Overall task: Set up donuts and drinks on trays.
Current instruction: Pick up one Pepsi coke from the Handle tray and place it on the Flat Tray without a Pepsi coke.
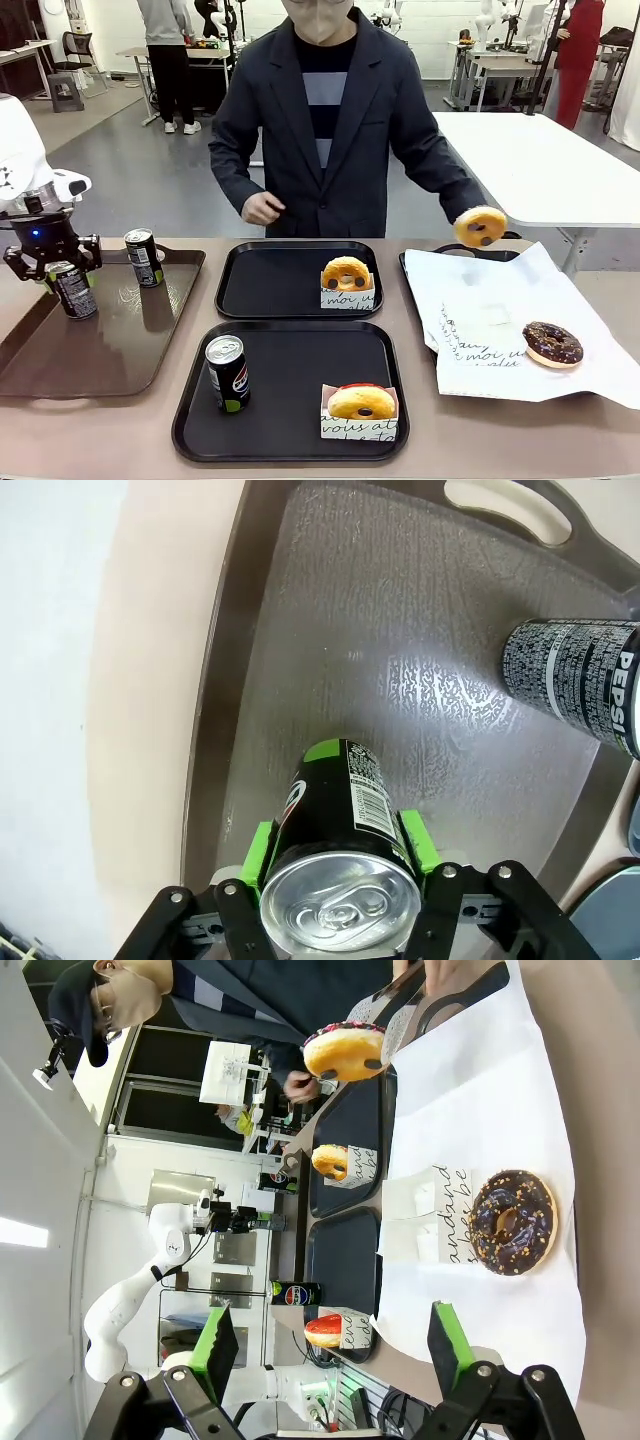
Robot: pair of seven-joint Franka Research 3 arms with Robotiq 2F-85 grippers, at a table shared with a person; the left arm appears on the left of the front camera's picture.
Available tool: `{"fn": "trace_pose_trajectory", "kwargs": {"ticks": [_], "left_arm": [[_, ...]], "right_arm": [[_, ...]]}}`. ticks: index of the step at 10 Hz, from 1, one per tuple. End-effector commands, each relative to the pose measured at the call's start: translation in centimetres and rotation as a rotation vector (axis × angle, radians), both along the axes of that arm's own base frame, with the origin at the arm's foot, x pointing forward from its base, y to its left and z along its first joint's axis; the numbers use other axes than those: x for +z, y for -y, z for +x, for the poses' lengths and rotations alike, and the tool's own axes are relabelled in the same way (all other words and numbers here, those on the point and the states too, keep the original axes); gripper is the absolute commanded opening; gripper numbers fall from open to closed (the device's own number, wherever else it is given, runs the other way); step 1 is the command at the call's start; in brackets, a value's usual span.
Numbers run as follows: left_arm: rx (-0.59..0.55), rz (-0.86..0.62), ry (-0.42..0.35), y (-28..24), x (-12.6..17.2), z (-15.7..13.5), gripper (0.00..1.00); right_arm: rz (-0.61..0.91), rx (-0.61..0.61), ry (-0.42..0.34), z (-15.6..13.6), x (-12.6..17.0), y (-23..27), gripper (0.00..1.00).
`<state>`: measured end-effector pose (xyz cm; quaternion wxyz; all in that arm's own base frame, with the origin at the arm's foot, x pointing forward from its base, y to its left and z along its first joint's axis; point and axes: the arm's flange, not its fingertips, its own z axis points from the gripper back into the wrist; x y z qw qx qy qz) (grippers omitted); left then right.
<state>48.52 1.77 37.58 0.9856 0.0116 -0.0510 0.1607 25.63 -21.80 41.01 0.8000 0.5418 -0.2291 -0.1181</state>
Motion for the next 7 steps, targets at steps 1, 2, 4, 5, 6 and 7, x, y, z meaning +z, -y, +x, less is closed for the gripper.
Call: {"fn": "trace_pose_trajectory", "kwargs": {"ticks": [1, 2, 4, 5, 6, 7], "left_arm": [[0.031, -0.006, -0.007, 0.2, 0.3, 0.0, 0.0], [0.031, -0.005, -0.011, 0.2, 0.4, 0.0, 0.0], [0.025, -0.014, -0.015, 0.4, 1.5, -0.9, 0.0], [0.012, -0.013, -0.022, 0.7, 3.0, -1.8, 0.54], [-0.017, -0.028, -0.041, 1.0, 5.3, -3.2, 0.54], [-0.054, -0.033, -0.038, 1.7, 8.7, -5.6, 0.54]], "right_arm": [[0.015, -0.004, 0.036, 0.3, 0.0, 0.1, 1.0], [0.015, -0.004, 0.036, 0.3, 0.0, 0.1, 1.0], [0.015, -0.004, 0.036, 0.3, 0.0, 0.1, 1.0], [0.015, -0.004, 0.036, 0.3, 0.0, 0.1, 1.0], [0.015, -0.004, 0.036, 0.3, 0.0, 0.1, 1.0], [0.015, -0.004, 0.036, 0.3, 0.0, 0.1, 1.0]]}}
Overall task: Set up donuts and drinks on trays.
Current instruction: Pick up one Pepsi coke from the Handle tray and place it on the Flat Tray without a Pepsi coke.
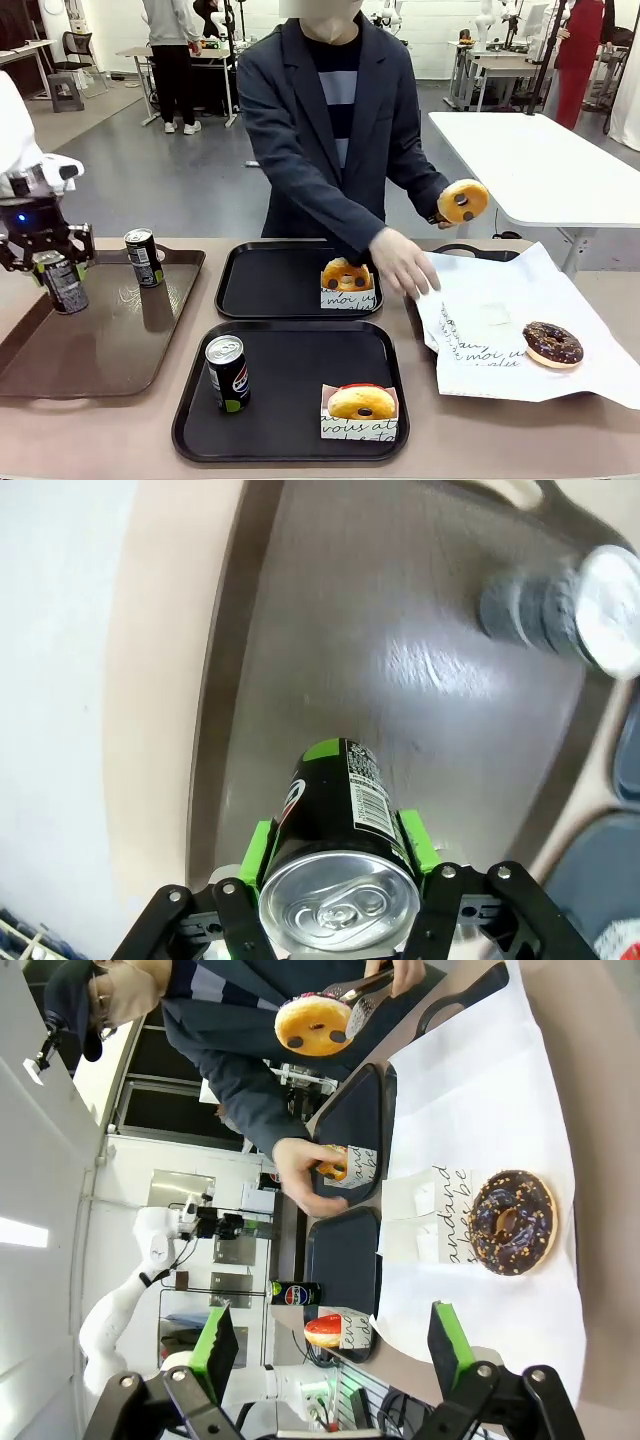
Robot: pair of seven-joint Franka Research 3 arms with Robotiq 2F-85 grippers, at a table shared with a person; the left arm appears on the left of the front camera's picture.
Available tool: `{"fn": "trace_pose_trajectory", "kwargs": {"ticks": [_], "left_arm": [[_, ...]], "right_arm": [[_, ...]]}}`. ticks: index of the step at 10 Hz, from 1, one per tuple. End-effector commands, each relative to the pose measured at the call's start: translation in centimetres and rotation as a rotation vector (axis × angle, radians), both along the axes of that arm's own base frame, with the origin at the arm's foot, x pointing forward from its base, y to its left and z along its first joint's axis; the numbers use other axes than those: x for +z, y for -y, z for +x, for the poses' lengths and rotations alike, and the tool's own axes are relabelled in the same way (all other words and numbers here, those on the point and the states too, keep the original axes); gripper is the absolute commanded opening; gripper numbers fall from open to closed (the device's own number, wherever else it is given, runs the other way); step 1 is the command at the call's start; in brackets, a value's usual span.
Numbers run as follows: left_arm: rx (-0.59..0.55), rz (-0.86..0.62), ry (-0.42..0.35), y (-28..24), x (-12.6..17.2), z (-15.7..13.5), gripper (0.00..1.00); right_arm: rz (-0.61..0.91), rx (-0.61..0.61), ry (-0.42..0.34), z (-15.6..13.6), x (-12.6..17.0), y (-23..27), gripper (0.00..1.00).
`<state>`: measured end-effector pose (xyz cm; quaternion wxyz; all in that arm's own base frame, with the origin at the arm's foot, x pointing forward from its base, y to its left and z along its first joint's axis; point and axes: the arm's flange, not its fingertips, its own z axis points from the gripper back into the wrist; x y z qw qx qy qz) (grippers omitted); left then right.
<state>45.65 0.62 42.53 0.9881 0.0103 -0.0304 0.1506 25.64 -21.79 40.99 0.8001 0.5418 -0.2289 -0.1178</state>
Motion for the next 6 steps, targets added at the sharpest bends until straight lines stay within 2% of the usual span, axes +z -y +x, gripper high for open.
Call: {"fn": "trace_pose_trajectory", "kwargs": {"ticks": [1, 4, 5, 6], "left_arm": [[-0.089, -0.053, 0.018, 1.3, 6.7, -5.0, 0.54], [-0.182, -0.023, 0.069, 3.4, 11.5, -11.0, 0.54], [-0.178, -0.028, 0.076, 3.4, 11.7, -11.4, 0.54], [-0.127, -0.032, 0.068, 2.9, 11.6, -11.0, 0.54]], "right_arm": [[0.015, -0.004, 0.036, 0.2, 0.0, 0.1, 1.0], [0.015, -0.004, 0.036, 0.2, 0.0, 0.1, 1.0], [0.015, -0.004, 0.036, 0.2, 0.0, 0.1, 1.0], [0.015, -0.004, 0.036, 0.2, 0.0, 0.1, 1.0]]}}
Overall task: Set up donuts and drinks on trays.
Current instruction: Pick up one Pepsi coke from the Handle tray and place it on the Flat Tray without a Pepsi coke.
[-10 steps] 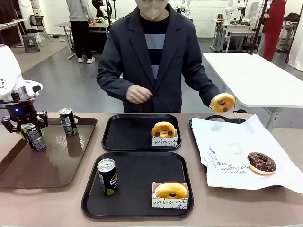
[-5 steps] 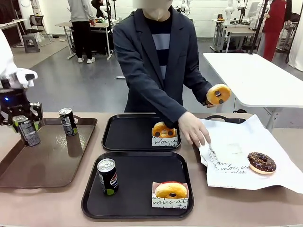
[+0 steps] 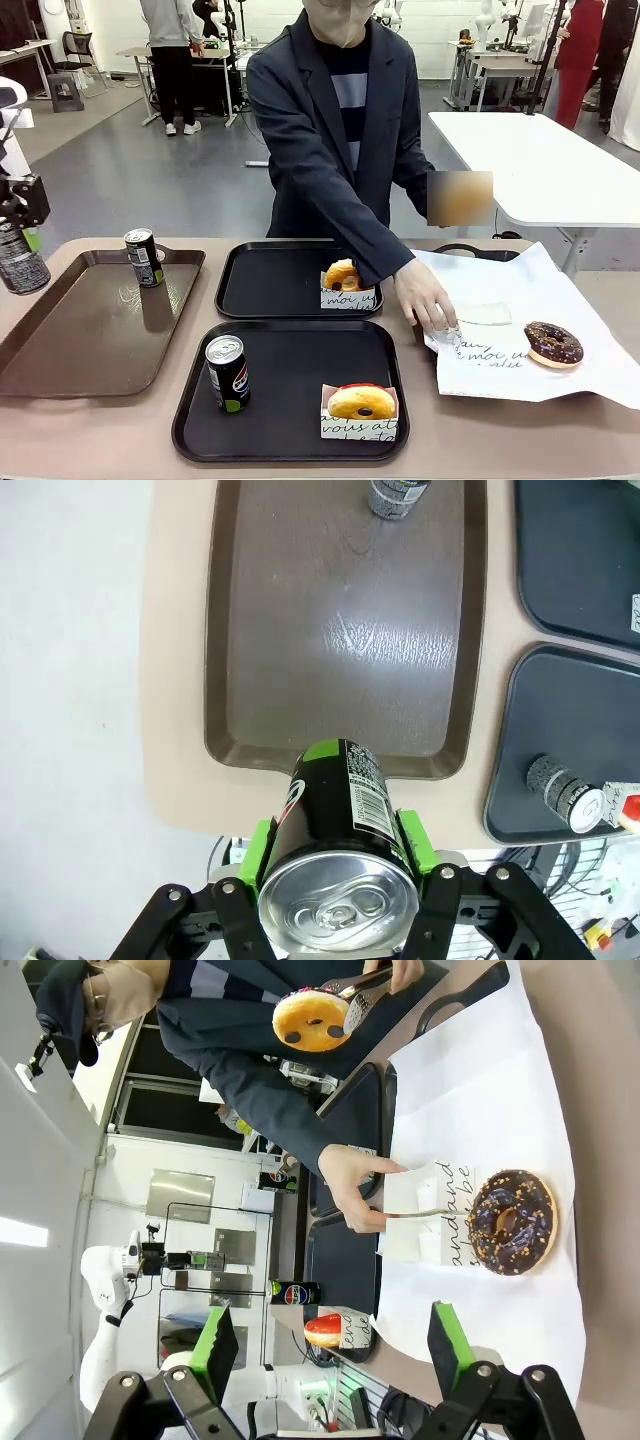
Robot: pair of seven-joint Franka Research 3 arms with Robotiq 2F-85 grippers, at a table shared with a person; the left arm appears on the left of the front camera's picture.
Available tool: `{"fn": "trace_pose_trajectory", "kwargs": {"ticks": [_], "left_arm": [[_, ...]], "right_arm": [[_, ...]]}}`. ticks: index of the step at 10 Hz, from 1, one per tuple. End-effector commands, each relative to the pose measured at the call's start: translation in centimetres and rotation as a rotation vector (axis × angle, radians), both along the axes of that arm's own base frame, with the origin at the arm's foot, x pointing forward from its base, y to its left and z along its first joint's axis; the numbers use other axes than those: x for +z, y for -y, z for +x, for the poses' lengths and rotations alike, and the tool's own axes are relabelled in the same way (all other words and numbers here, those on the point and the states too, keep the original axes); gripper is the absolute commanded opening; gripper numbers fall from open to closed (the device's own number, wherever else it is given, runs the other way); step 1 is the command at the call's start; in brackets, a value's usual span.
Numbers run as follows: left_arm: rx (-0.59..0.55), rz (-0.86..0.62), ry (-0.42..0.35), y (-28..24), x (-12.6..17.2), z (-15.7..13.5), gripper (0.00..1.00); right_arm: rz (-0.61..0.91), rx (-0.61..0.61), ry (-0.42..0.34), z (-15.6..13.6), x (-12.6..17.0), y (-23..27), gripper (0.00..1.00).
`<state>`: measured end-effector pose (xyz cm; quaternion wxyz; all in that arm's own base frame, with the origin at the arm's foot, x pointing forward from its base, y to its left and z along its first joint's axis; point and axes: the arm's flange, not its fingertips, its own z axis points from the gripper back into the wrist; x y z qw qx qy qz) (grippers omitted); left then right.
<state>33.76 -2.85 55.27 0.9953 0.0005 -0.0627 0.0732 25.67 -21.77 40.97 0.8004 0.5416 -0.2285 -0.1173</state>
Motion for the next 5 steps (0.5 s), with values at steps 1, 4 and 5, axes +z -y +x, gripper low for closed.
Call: {"fn": "trace_pose_trajectory", "kwargs": {"ticks": [1, 4, 5], "left_arm": [[0.073, -0.037, 0.017, -1.6, -1.2, 1.5, 0.54], [0.0, 0.0, 0.0, 0.0, 0.0, 0.0, 0.54], [0.0, 0.0, 0.0, 0.0, 0.0, 0.0, 0.54]], "right_arm": [[0.015, -0.005, 0.036, 0.2, 0.0, 0.1, 1.0], [0.015, -0.005, 0.036, 0.2, 0.0, 0.1, 1.0], [0.015, -0.005, 0.036, 0.2, 0.0, 0.1, 1.0]]}}
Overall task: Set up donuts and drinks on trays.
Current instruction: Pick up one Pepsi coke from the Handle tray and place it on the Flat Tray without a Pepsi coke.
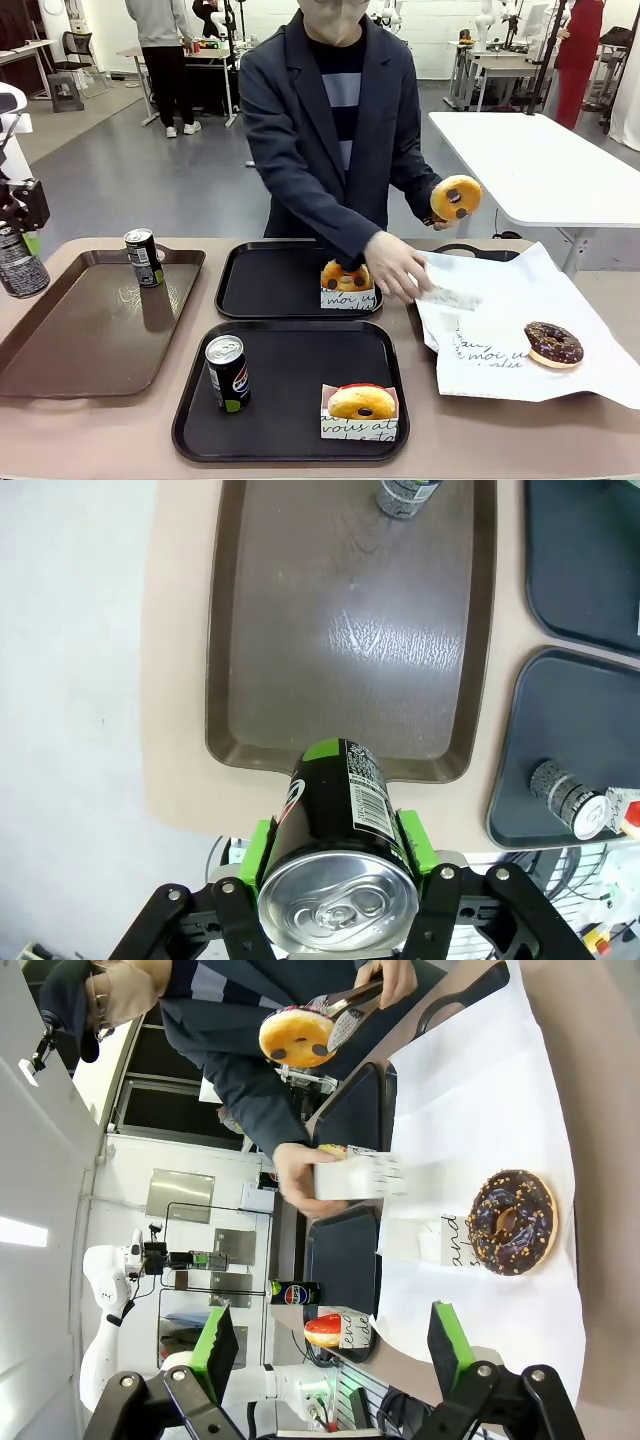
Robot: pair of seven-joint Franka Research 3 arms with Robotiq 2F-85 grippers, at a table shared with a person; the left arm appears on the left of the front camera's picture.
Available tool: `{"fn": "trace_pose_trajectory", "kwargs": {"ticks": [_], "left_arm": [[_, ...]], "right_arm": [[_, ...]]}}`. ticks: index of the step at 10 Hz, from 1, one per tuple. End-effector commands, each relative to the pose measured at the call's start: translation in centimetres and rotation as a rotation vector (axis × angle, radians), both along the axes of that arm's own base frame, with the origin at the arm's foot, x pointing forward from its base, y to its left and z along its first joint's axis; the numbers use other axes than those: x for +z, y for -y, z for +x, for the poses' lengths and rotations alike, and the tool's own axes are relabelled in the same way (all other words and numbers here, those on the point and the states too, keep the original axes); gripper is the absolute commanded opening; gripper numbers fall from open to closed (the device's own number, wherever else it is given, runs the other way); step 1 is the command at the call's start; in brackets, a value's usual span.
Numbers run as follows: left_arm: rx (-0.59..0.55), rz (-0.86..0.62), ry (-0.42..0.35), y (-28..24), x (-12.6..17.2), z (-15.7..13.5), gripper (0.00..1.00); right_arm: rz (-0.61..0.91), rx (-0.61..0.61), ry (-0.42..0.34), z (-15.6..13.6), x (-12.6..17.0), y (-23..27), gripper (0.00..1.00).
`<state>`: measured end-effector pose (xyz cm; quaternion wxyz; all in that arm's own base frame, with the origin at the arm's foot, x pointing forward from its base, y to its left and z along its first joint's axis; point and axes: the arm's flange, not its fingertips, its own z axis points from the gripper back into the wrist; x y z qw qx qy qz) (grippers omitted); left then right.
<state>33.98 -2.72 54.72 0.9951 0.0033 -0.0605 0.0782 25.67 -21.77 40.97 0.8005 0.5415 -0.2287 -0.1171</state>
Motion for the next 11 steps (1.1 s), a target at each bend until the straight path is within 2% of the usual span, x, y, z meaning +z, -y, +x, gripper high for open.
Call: {"fn": "trace_pose_trajectory", "kwargs": {"ticks": [1, 4, 5, 8, 9, 11], "left_arm": [[0.003, -0.003, 0.0, -0.2, 0.0, 0.0, 0.59], [-0.144, 0.088, -0.051, 6.2, -1.1, 2.4, 0.59], [-0.197, 0.113, -0.055, 9.4, -1.2, 3.1, 0.59], [-0.341, 0.203, -0.128, 20.8, -2.9, 4.7, 0.59], [-0.366, 0.218, -0.168, 24.1, -3.8, 5.2, 0.59], [-0.378, 0.247, -0.18, 28.4, -5.8, 6.1, 0.59]], "right_arm": [[0.016, -0.006, 0.035, 0.2, 0.0, 0.1, 1.0], [0.016, -0.006, 0.035, 0.2, 0.0, 0.1, 1.0], [0.016, -0.006, 0.035, 0.2, 0.0, 0.1, 1.0], [0.016, -0.006, 0.035, 0.2, 0.0, 0.1, 1.0], [0.016, -0.006, 0.035, 0.2, 0.0, 0.1, 1.0], [0.016, -0.006, 0.035, 0.2, 0.0, 0.1, 1.0]]}}
